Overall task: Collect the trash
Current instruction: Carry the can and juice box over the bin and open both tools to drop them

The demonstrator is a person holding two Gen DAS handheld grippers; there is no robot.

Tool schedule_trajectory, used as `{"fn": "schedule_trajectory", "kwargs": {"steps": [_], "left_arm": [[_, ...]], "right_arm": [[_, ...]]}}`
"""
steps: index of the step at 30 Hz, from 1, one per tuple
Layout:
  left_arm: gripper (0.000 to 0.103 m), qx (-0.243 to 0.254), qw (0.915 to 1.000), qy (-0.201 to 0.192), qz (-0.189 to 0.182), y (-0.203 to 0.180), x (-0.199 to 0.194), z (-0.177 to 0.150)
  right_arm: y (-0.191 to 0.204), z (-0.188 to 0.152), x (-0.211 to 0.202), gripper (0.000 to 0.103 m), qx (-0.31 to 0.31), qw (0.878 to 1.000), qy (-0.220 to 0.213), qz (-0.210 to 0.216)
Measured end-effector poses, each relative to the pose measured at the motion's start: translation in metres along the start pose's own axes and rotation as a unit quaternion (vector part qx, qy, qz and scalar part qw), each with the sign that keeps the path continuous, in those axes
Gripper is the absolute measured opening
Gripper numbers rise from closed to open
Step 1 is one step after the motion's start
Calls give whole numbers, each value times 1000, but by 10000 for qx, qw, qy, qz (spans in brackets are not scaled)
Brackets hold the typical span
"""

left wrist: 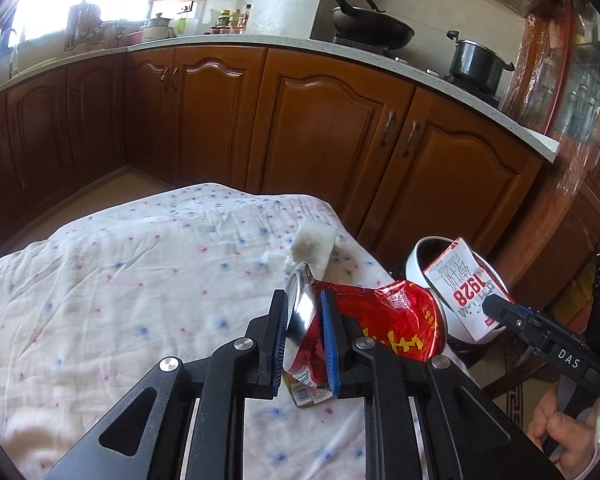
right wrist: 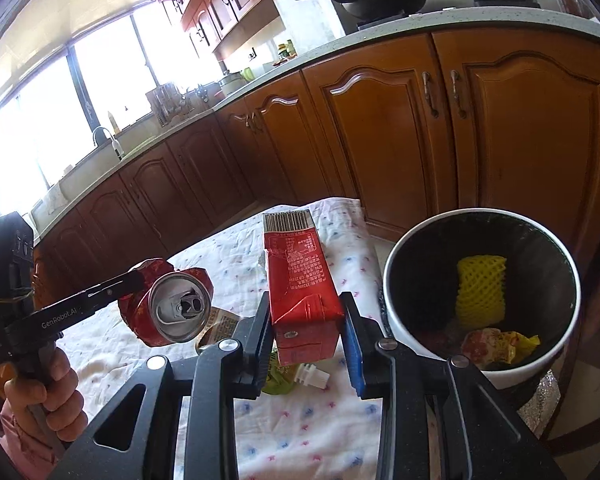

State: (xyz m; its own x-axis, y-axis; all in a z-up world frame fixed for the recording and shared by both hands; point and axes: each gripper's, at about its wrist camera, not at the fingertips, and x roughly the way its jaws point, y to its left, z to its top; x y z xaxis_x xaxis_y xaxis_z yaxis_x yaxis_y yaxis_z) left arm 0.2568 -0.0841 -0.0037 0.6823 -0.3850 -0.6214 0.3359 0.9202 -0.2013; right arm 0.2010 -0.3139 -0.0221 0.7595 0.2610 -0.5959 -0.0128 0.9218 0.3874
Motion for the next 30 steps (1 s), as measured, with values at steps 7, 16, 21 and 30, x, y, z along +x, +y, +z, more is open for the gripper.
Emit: {"fn": "schedule_trajectory", "kwargs": {"steps": [7,16,21,30], "left_arm": [[15,184,9997,85,-137,-25,13,4],[15,313,9989,193,-275,-46,34,8],[15,429,9983,238,-306,-61,47,10],[15,805,9956,298,-379,-102,84,27]], "right_arm": [[-20,-6,-18,32,169,9998,-50,-131],[-44,-8,-37,32,385,9987,-168,-297],[-60,-9,-45,32,489,9977,-217,-418],[-86,-4,-55,32,602,9952,-240,-731]]}}
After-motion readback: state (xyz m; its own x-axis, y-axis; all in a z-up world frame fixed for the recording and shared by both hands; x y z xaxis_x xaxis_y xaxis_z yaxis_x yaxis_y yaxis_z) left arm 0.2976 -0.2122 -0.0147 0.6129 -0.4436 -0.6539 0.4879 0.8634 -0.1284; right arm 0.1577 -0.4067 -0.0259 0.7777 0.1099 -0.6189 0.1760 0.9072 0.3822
